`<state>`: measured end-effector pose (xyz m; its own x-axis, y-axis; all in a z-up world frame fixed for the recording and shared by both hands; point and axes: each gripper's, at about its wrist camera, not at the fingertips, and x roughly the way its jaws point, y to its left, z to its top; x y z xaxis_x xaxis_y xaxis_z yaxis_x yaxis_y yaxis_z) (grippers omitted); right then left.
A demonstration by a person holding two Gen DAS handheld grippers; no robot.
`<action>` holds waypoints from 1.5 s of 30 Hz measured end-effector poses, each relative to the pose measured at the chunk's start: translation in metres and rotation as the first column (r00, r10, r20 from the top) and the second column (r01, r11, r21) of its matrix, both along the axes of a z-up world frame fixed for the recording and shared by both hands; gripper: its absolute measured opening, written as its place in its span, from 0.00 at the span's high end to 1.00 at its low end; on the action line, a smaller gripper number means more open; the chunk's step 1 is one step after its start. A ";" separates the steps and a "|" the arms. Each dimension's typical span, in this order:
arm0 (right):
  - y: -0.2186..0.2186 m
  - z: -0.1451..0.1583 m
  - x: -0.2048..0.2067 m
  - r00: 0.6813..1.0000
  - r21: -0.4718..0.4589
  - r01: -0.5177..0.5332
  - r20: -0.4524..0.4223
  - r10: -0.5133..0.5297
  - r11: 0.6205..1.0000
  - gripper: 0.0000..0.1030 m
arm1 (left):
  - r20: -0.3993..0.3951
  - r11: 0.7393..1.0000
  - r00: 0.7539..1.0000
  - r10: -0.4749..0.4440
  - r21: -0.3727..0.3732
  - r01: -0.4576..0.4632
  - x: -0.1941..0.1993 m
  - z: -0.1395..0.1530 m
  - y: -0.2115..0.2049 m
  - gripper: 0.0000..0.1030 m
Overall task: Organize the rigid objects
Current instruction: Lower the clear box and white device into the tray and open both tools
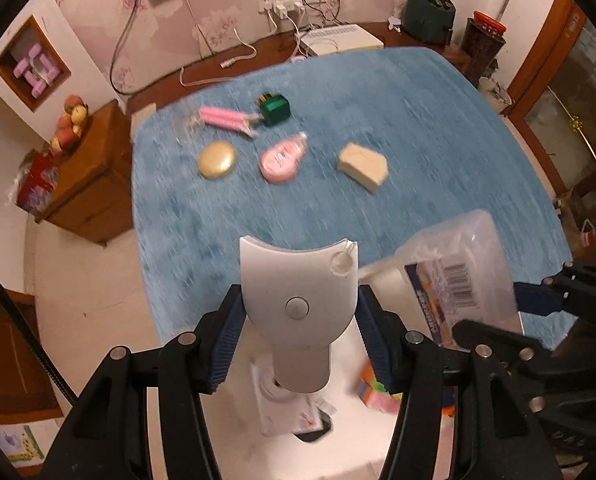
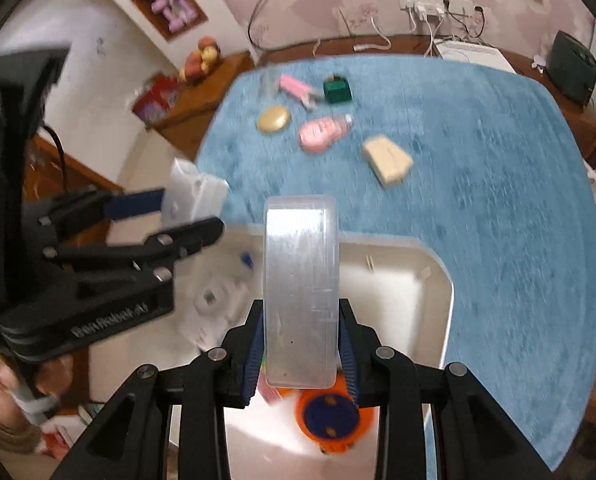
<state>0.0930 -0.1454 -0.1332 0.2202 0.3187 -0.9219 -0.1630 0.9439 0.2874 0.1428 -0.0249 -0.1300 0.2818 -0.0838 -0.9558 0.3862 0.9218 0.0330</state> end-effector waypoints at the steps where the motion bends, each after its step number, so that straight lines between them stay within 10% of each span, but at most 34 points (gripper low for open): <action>1: 0.001 -0.006 -0.005 1.000 -0.024 -0.005 -0.011 0.005 1.000 0.67 | -0.012 1.000 1.000 0.005 0.005 -0.005 -0.005 -0.004 -0.001 0.43; 15: -0.001 -0.057 -0.032 0.995 -0.187 -0.070 -0.088 0.055 0.980 0.65 | -0.163 0.996 0.985 0.064 0.068 -0.053 -0.035 -0.080 -0.014 0.42; 20: -0.002 -0.046 -0.039 0.997 -0.198 -0.072 -0.045 0.065 0.978 0.37 | -0.176 0.997 0.982 0.070 0.053 -0.062 -0.040 -0.078 -0.018 0.32; 45: -0.015 -0.007 -0.041 0.996 -0.181 -0.064 0.055 0.075 0.981 0.36 | -0.082 0.990 0.988 0.134 -0.041 -0.138 -0.037 -0.011 -0.020 0.19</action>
<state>0.0523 -0.1607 -0.1398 0.2616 0.1665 -0.9507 -0.2418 0.9649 0.1024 0.1058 -0.0449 -0.1405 0.2174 -0.0947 -0.9715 0.2566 0.9658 -0.0367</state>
